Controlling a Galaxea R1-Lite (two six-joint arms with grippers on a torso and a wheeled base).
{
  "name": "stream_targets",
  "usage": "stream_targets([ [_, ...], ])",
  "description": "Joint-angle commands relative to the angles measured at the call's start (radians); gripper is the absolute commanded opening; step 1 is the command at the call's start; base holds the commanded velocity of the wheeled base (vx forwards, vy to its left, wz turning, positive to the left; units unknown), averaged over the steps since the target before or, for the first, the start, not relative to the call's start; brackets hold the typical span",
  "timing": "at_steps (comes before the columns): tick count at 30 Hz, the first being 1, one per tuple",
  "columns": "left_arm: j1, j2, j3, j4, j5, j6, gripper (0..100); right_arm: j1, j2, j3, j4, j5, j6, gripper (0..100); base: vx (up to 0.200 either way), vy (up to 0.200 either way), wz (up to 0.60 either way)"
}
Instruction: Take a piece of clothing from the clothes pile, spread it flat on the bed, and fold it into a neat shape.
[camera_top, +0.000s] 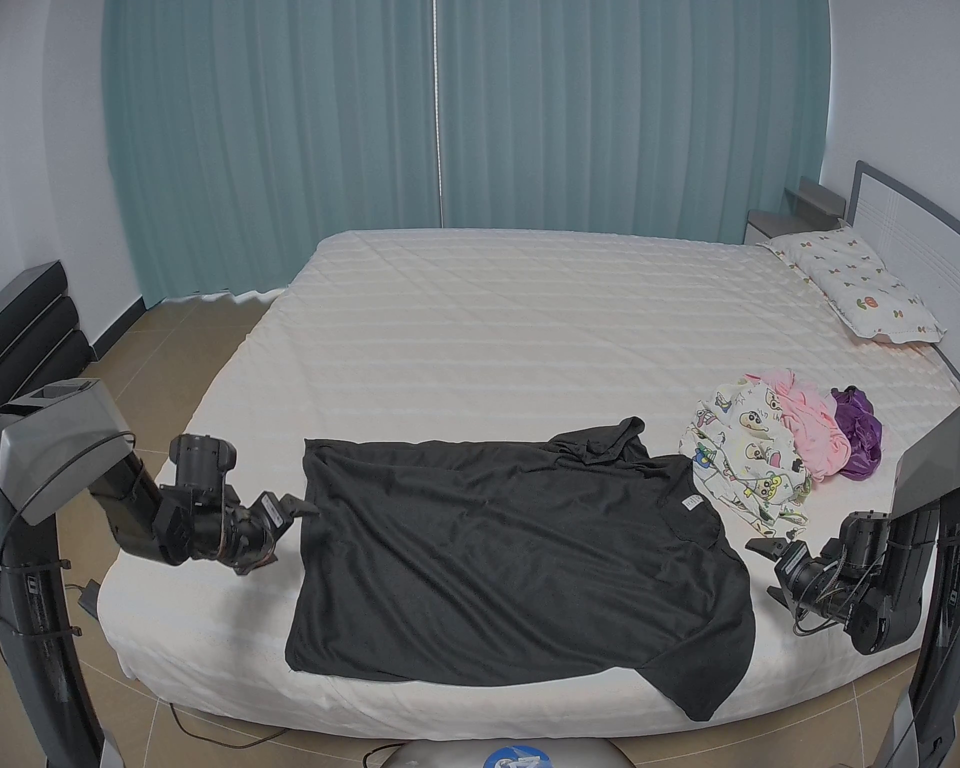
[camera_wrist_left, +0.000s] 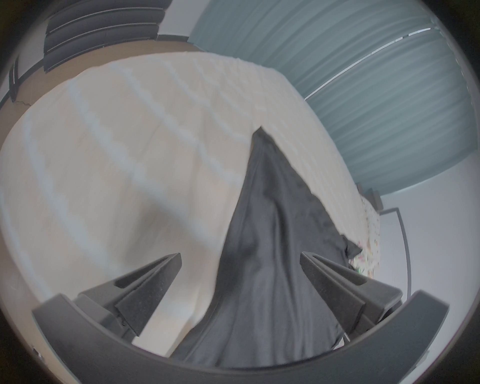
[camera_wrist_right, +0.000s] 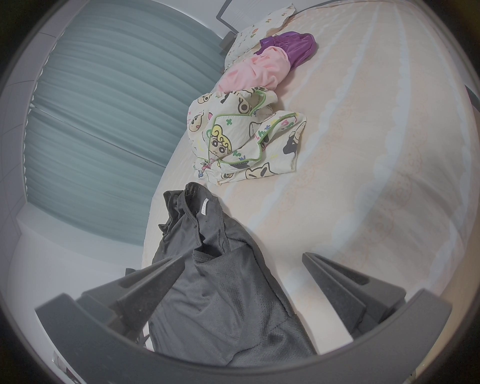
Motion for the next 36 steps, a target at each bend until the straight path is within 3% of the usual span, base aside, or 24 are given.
stream_targets([
  [1,-0.044,-0.194,0.474,-0.151,-0.076,0.100,100,0.009,0.000,0.004,-0.015,0.000,0.000,100,0.000,0.000,0.00],
  [6,-0.081,-0.194,0.566,-0.153,-0.068,0.186,100,0.012,0.000,0.006,-0.015,-0.001,-0.002,100,0.000,0.000,0.00],
  [16,-0.128,-0.164,0.569,-0.203,-0.057,0.177,100,0.019,0.000,0.007,-0.015,-0.001,-0.002,100,0.000,0.000,0.00],
  [30,-0.186,-0.029,0.563,-0.367,0.111,0.172,100,0.025,0.000,0.009,-0.015,-0.003,-0.002,100,0.000,0.000,0.00],
  [36,-0.212,-0.012,0.532,-0.374,0.167,0.103,100,0.025,0.000,0.009,-0.015,-0.003,-0.002,100,0.000,0.000,0.00],
])
